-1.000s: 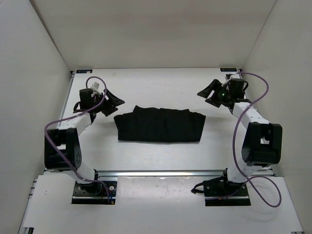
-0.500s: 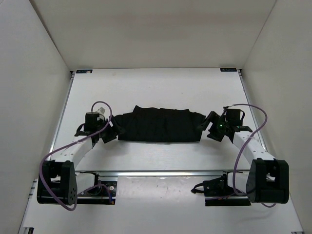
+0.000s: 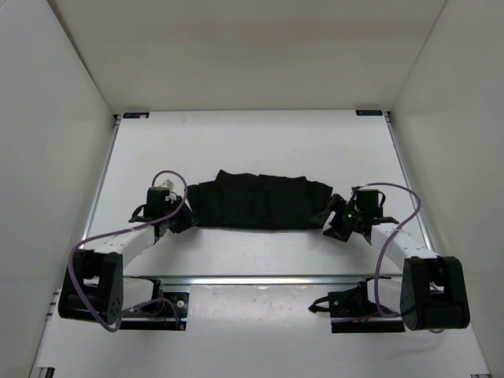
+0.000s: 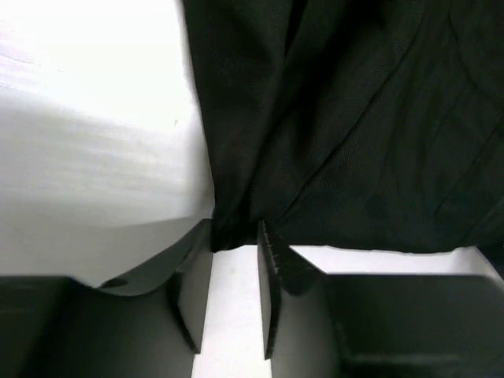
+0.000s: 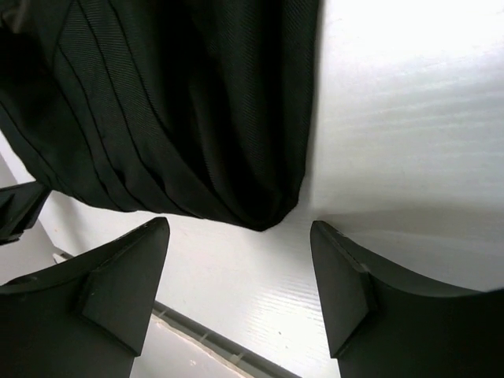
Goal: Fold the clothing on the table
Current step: Fold the skirt
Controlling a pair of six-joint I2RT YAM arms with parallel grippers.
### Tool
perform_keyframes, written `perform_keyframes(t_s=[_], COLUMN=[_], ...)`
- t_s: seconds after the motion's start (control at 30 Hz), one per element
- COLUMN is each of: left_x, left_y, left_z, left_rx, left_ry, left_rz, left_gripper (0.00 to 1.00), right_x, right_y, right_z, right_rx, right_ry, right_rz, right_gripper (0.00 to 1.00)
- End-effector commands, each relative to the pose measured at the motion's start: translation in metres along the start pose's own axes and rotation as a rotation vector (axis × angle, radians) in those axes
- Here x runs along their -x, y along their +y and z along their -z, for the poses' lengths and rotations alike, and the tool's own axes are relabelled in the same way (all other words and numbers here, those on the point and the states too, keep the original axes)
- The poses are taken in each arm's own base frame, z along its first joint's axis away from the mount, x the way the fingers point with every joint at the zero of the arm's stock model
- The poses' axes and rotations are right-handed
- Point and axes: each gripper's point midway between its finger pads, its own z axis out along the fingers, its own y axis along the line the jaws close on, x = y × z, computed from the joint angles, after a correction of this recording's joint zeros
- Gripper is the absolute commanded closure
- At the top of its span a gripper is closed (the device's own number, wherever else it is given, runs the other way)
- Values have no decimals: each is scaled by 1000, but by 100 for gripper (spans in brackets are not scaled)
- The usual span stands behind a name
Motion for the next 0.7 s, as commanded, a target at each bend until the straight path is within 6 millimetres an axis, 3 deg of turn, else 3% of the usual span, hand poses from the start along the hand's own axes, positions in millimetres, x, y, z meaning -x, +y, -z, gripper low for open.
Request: perform_keyframes(t_s=[0.0, 0.03, 0.07, 0.1, 0.13, 0.2, 0.3, 0.4, 0.47, 0.5, 0.6, 0.63, 0.67], left_x=[19, 20, 18, 18, 18, 16, 16, 9, -1, -6, -16, -23, -28], left_y=[-10, -13, -15, -15, -15, -20, -42, -64, -90, -91, -103, -104, -109], left_z=[-8, -11, -12, -14, -15, -17, -20, -28, -34, -42, -66, -73, -74], left_rx=[-23, -27, -31, -36, -40, -57, -111, -157, -223, -216, -225, -234, -260], left_ry=[-72, -66, -54, -52, -46, -46, -31, -11, -3, 12, 51, 85, 107], left_rz=[-19, -24, -27, -29, -25, -36, -75, -86, -103, -107, -127, -123, -110], left_gripper=[67, 74, 88, 95, 100, 100, 100, 100, 100, 100, 100, 100, 100], right_x=[3, 6, 9, 8, 14, 19, 35, 88, 103, 109, 136, 131, 142], right_y=[2, 2, 2, -1, 2, 8, 14, 13, 13, 7, 17, 15, 28], right_z=[-9, -10, -13, -16, -16, -18, -9, 19, 33, 37, 50, 46, 48], right_rx=[24, 28, 30, 24, 38, 75, 47, -4, -25, -66, -162, -177, -166], right_ry=[-20, -32, -45, -37, -49, -33, -40, -172, -196, -202, -212, -167, -171], right_rz=[12, 12, 18, 9, 14, 2, 14, 17, 37, 64, 195, 231, 267], right_gripper=[32, 33, 34, 47, 67, 100, 100, 100, 100, 100, 100, 100, 100])
